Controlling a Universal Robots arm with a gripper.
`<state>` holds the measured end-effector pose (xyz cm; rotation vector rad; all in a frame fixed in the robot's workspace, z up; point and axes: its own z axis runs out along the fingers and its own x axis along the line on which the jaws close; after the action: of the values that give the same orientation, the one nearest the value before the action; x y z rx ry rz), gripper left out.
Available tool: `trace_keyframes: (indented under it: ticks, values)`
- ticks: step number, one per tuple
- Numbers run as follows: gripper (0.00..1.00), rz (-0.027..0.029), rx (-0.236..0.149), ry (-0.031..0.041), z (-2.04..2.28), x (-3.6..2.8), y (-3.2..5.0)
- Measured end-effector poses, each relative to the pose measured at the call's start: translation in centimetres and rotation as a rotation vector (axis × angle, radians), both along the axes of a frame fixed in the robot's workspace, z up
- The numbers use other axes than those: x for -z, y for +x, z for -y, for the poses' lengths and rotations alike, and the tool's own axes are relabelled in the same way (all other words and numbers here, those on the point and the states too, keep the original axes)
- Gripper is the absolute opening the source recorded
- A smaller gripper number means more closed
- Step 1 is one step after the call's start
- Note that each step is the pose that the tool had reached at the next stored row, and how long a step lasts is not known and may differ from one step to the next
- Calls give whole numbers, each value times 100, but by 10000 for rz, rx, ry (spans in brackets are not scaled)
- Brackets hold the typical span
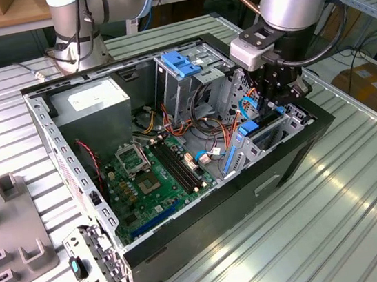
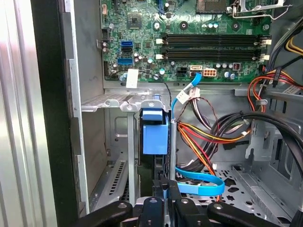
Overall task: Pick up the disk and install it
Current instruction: 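Insert the first disk wire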
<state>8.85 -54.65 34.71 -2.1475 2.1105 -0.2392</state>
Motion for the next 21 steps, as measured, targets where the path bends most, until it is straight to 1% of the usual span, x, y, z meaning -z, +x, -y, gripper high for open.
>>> trace_keyframes:
  ticks: [4,13,17,21]
  values:
    - [16,22,-184,0,1,6,-3]
    - [16,24,-204,1,14,11,-5]
    - [16,23,-205,-1,14,34,-6]
    - [16,23,-204,0,14,38,-7]
